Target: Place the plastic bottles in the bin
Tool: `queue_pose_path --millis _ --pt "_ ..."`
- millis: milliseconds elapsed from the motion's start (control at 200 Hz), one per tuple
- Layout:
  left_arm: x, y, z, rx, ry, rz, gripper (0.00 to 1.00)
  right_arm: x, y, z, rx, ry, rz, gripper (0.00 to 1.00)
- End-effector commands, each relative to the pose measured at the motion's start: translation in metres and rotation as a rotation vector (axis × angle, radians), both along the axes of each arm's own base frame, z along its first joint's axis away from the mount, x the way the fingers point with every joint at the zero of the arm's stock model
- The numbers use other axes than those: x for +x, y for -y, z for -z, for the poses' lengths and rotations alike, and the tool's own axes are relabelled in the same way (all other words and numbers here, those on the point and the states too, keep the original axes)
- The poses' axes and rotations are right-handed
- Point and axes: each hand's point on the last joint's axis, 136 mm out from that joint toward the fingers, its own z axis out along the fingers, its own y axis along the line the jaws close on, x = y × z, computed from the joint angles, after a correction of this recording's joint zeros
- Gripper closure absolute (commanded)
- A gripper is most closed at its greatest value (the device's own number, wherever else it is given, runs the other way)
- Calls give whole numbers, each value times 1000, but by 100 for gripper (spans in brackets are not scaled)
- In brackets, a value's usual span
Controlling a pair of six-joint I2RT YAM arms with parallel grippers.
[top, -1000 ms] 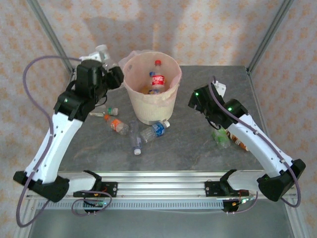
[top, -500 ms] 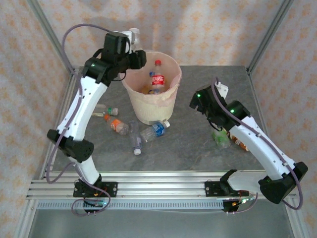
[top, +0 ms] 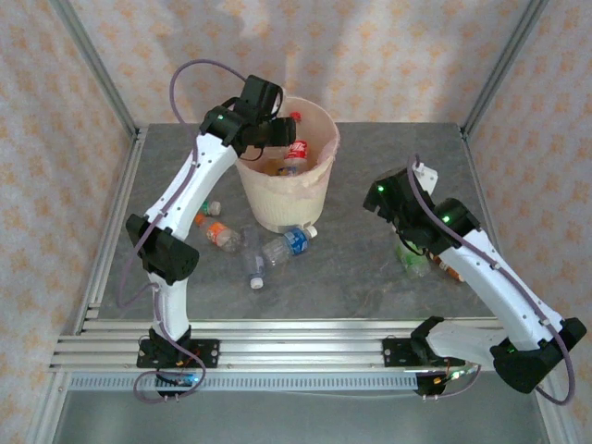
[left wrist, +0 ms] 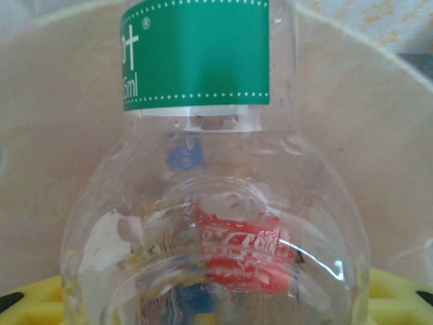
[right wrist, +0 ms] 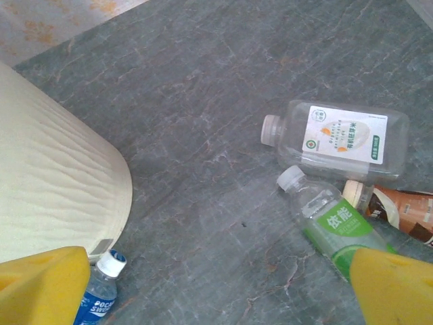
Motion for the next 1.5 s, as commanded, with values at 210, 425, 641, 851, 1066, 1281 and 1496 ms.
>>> queue_pose_path --millis 210,425,641,851,1066,1281,1496 --pt "-12 -9 7 8 -13 -90 31 -9 20 6 -58 -22 53 1" --pt "-18 -15 -15 -14 33 -103 10 -16 37 21 -90 -90 89 1" --pt "-27 -22 -44 -37 99 -113 0 -27 60 37 -97 -155 144 1" --pt "-41 -32 -76 -63 179 -124 0 -36 76 57 -51 -205 198 1" --pt "-63 -43 -96 -102 250 -122 0 -43 81 82 -2 -266 208 1" --pt "-89 -54 -106 -165 299 -128 0 -52 79 116 34 -355 190 1" --pt "-117 -74 -108 -203 353 -171 0 -45 82 132 14 -391 161 1"
